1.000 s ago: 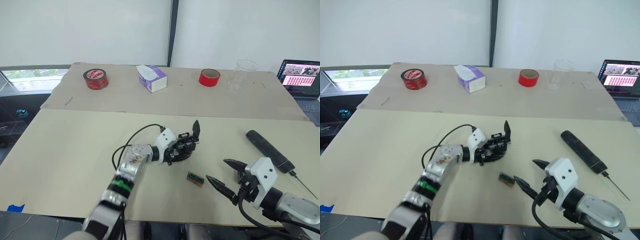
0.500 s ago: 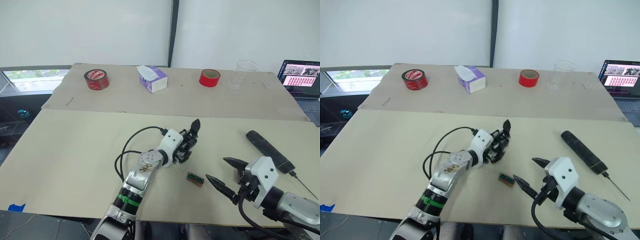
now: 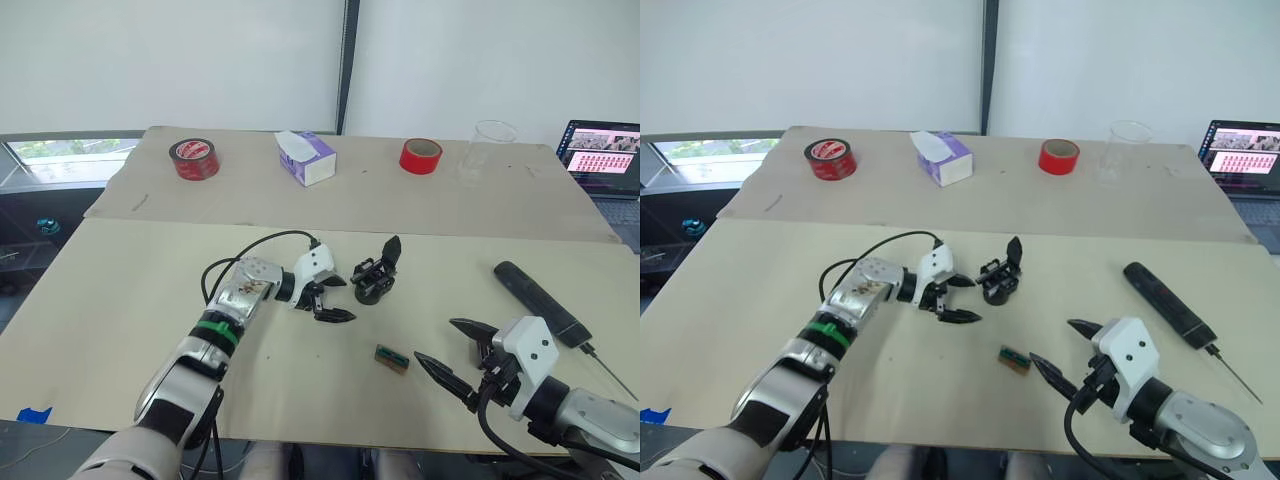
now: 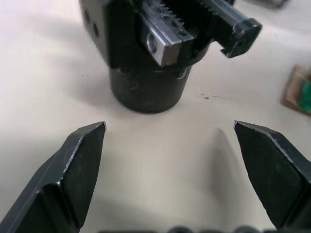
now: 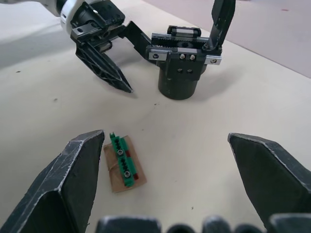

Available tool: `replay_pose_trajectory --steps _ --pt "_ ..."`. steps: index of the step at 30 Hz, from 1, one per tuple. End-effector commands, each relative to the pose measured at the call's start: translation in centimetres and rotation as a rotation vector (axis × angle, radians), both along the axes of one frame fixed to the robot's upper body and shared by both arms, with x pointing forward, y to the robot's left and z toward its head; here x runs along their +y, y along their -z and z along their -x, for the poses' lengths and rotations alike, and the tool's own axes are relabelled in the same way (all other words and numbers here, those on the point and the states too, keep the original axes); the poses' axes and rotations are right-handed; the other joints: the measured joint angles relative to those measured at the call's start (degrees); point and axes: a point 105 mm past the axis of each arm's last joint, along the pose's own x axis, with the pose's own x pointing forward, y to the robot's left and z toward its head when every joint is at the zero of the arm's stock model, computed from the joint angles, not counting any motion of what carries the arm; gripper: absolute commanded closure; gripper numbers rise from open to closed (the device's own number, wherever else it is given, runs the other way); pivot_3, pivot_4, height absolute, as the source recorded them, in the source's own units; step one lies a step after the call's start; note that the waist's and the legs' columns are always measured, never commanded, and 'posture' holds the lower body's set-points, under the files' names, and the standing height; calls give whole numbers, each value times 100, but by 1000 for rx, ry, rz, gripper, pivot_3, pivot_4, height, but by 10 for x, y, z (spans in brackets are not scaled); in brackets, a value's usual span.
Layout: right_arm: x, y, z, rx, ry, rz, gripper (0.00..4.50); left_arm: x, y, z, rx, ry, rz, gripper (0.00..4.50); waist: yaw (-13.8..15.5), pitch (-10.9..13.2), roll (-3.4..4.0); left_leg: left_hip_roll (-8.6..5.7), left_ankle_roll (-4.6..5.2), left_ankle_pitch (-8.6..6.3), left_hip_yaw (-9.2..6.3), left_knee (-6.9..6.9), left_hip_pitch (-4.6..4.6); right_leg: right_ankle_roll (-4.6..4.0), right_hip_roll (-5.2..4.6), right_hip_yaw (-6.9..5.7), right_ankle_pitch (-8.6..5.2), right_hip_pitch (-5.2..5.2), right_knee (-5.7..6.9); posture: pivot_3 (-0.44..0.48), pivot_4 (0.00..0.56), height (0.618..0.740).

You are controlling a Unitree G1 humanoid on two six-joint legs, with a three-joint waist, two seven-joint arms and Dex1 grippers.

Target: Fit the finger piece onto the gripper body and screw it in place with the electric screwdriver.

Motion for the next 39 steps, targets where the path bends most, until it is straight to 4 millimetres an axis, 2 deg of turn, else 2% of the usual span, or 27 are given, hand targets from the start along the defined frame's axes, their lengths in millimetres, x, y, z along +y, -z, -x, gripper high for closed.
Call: replay_pose_trajectory --steps 1,4,7,13,16,19,22,26,29,30,31,33,36,39 --pt "3 -9 5 -48 -10 3 0 -9 -10 -6 -158 92 -19 49 4 2 -3 -2 0 0 -1 1 -2 0 -1 -1 0 1 0 0 150 740" --pt "3 -8 7 -39 -2 0 0 -18 -9 -7 -153 108 -32 49 3 2 -4 -3 4 -2 -1 6 -4 2 -2 -1 2 2 1 0 150 740" --pt "3 -7 9 -35 7 0 0 -29 -9 -17 -138 20 -37 49 1 3 -5 -2 11 -6 -3 17 -5 11 -4 0 5 5 2 0 150 740" --pt "4 -7 10 -35 10 -4 0 -40 -14 -18 -34 -39 56 49 -23 3 -5 1 15 -8 -6 21 -9 16 -2 0 5 0 5 0 150 740" --pt "6 -7 10 -37 10 -6 0 -42 -16 -12 27 -11 105 803 -26 3 -5 2 14 -8 -5 21 -10 16 -2 0 5 -1 6 0 150 740" --pt "8 -9 9 -43 6 -4 0 -41 -14 -4 67 38 127 2174 -26 3 -5 1 14 -8 -5 22 -10 16 -2 0 5 0 6 0 150 740" --pt "8 -12 7 -59 4 3 0 -43 -16 5 56 52 207 2179 -53 1 -1 1 14 -8 -4 21 -9 16 -2 0 5 0 5 0 150 740" --pt "8 -14 6 -66 8 1 0 -45 -32 -3 -42 -342 304 2179 -55 1 -1 4 11 -6 -12 22 -11 15 -6 4 5 2 10 0 150 740" --pt "8 -14 6 -66 11 -1 0 -41 -35 0 -78 -483 273 2179 -30 2 -3 3 16 -9 -14 37 -15 21 -6 6 8 5 11 0 150 740" --pt "8 -13 6 -62 12 -4 0 -41 -36 -2 -77 -584 272 2179 -32 2 -2 4 16 -9 -14 38 -15 24 -4 7 9 3 10 0 150 740" --pt "8 -11 5 -56 11 -7 0 -40 -35 -5 -68 -670 264 2179 -32 1 -2 4 15 -8 -14 37 -12 29 -3 8 7 4 12 0 150 740" --pt "8 -9 6 -45 6 -9 0 -47 -28 -1 -52 -738 240 2179 -20 1 -2 5 15 -8 -15 32 -8 43 -3 11 -2 5 10 0 150 740" --pt "9 -9 6 -40 0 -13 0 -58 -16 8 -39 -724 200 2179 13 1 -2 3 14 -8 -16 26 -8 29 -3 9 5 5 9 0 150 740" --pt "8 -9 5 -34 -5 -12 0 -60 3 12 21 -733 138 2179 20 1 -1 3 14 -8 -15 27 -6 26 -4 6 6 8 8 0 150 740"
